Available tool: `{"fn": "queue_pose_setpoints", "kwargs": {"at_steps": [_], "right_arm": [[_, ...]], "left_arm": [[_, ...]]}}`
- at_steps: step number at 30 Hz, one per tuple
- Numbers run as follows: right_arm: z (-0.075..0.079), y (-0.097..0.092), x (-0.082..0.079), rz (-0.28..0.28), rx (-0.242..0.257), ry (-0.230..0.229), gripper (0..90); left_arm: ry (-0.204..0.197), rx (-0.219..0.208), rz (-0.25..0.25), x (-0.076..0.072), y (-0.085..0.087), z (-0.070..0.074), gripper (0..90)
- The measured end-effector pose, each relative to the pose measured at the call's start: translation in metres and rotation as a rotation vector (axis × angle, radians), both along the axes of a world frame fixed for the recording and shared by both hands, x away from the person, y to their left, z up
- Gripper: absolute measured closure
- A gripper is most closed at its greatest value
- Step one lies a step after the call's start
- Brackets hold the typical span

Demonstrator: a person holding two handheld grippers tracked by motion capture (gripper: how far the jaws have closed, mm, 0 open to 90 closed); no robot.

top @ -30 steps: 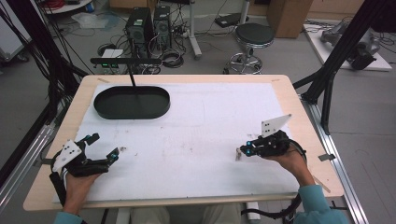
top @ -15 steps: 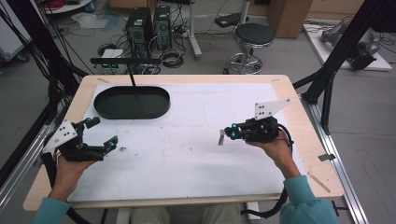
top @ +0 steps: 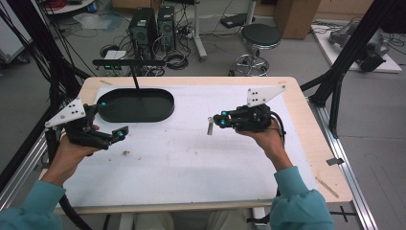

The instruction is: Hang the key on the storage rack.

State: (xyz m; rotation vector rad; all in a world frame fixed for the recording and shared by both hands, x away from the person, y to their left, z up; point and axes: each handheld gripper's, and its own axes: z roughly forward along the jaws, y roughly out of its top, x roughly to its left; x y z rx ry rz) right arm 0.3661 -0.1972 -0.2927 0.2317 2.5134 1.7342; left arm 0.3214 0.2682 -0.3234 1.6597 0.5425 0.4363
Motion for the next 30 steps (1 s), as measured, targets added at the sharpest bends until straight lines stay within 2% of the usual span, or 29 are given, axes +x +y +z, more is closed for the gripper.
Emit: {"fn": "queue_pose_setpoints", "kwargs": {"at_steps": [3, 5, 6, 8, 14, 17, 22, 30], "right_arm": [[0.005, 0.009, 0.002, 0.011, -0.008, -0.001, 88.6], [0.006, 0.014, 0.003, 0.021, 0.003, 0.001, 88.6], [0.007, 0.017, 0.005, 0.022, 0.01, -0.01, 88.6], [0.007, 0.021, 0.004, 0.033, 0.003, -0.002, 88.6], [0.006, 0.034, 0.005, 0.068, 0.021, -0.01, 88.6], [0.005, 0.039, 0.005, 0.079, 0.02, 0.007, 88.6], [0.001, 0.049, 0.006, 0.099, 0.041, 0.019, 88.6], [-0.005, 0.061, 0.009, 0.126, 0.055, 0.024, 88.6]], "left_arm": [[0.005, 0.012, -0.034, 0.004, -0.007, 0.009, 1.7], [0.024, 0.026, -0.058, 0.006, -0.013, 0.015, 1.7], [0.022, 0.035, -0.067, 0.007, -0.015, 0.017, 1.7], [0.02, 0.053, -0.09, 0.01, -0.023, 0.023, 1.7], [0.028, 0.072, -0.146, 0.013, -0.04, 0.038, 1.7], [0.027, 0.083, -0.173, 0.013, -0.047, 0.044, 1.7], [0.033, 0.091, -0.222, 0.014, -0.06, 0.048, 2.8], [0.072, 0.127, -0.279, 0.02, -0.08, 0.041, 2.7]]}}
